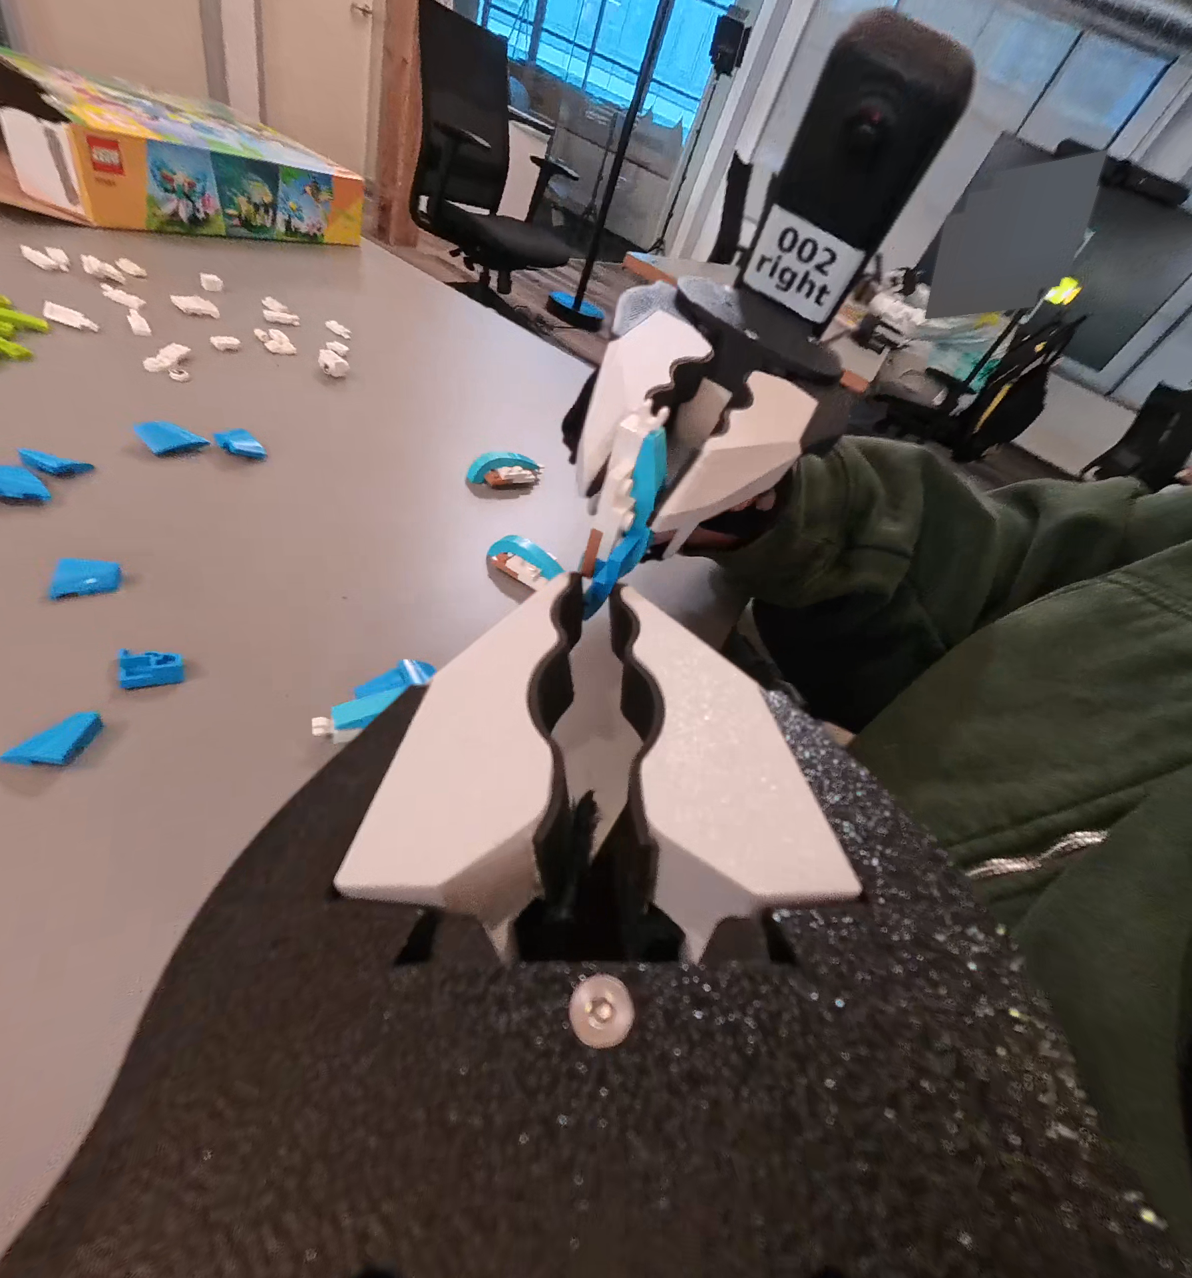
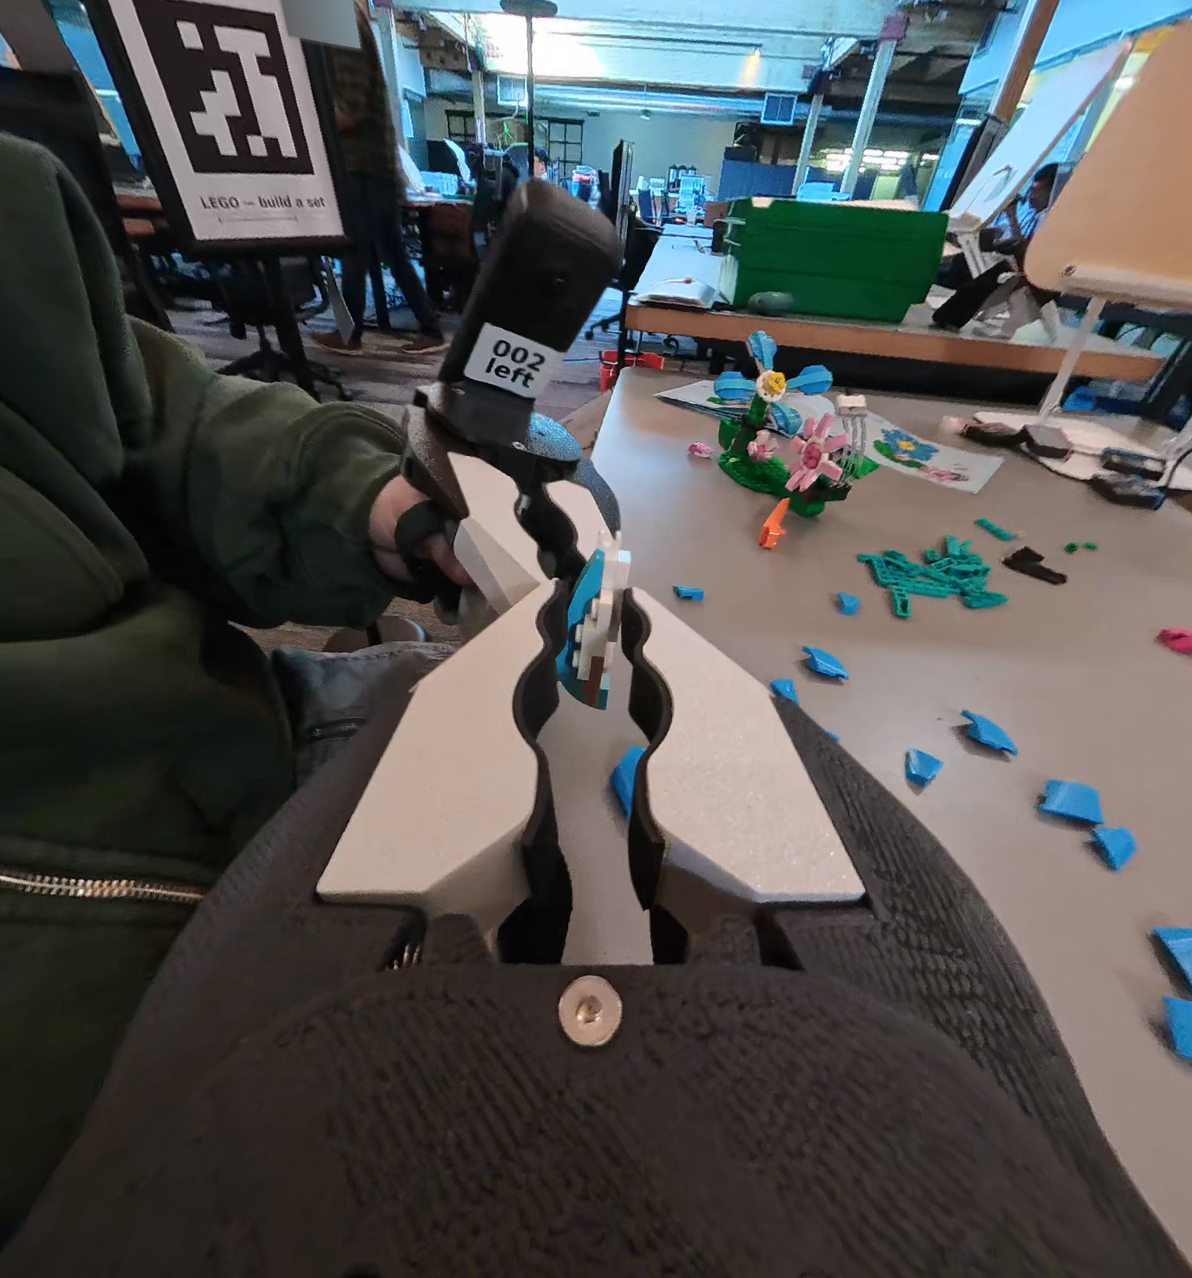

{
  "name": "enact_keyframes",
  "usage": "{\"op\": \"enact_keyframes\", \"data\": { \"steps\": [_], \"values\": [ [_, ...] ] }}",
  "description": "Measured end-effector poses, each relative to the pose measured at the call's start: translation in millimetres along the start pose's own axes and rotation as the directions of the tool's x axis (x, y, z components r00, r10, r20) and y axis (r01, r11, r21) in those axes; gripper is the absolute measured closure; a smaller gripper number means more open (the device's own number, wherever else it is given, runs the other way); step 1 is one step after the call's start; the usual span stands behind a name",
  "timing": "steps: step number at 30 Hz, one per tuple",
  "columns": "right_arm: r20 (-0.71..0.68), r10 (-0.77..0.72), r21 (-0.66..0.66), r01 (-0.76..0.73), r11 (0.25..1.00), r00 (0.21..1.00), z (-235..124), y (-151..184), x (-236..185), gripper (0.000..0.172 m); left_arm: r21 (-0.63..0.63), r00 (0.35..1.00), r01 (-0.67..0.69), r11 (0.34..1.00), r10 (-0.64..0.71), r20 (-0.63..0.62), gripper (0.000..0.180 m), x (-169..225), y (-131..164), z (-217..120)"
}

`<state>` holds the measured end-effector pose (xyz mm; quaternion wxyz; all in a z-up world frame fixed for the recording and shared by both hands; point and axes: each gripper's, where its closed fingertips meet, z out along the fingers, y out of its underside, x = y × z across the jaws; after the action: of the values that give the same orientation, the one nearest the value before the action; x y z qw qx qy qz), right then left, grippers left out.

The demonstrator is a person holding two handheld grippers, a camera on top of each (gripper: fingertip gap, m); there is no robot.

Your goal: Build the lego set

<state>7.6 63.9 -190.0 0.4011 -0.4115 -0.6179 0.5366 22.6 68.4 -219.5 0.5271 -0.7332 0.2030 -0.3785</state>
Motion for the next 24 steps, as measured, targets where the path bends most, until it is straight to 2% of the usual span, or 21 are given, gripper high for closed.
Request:
{"op": "enact_keyframes", "data": {
  "steps": [6,9,12,17,21,23,24],
  "values": [
    [-0.035,-0.107,-0.017,0.107,0.994,0.994,2,-1,-3,0.156,0.005,0.988,0.098,0.995,-0.096,-0.117,0.175,6,1,-3],
    [-0.042,-0.073,-0.02,0.072,0.997,0.996,4,1,-1,0.156,-0.02,0.996,-0.08,0.997,0.079,-0.034,0.176,1,3,-4],
    [-0.04,-0.024,0.004,0.025,1.0,0.999,3,-3,1,0.156,-0.053,0.959,-0.274,0.96,0.277,0.059,0.177,0,-1,-5],
    [-0.026,0.083,0.03,-0.082,0.996,0.996,4,-6,3,0.157,-0.09,0.868,-0.468,0.879,0.476,0.144,0.178,-2,-4,-7],
    [-0.015,0.203,0.063,-0.201,0.977,0.979,5,-8,7,0.157,-0.167,0.722,-0.635,0.754,0.656,0.22,0.178,-4,-7,-10],
    [-0.138,0.221,0.053,-0.215,0.975,0.966,-3,1,32,0.157,-0.163,0.655,-0.72,0.675,0.738,0.163,0.178,15,-2,-4],
    [-0.129,0.253,0.081,-0.244,0.966,0.959,-9,0,36,0.158,-0.206,0.614,-0.743,0.637,0.771,0.17,0.178,15,2,0]
  ]
}}
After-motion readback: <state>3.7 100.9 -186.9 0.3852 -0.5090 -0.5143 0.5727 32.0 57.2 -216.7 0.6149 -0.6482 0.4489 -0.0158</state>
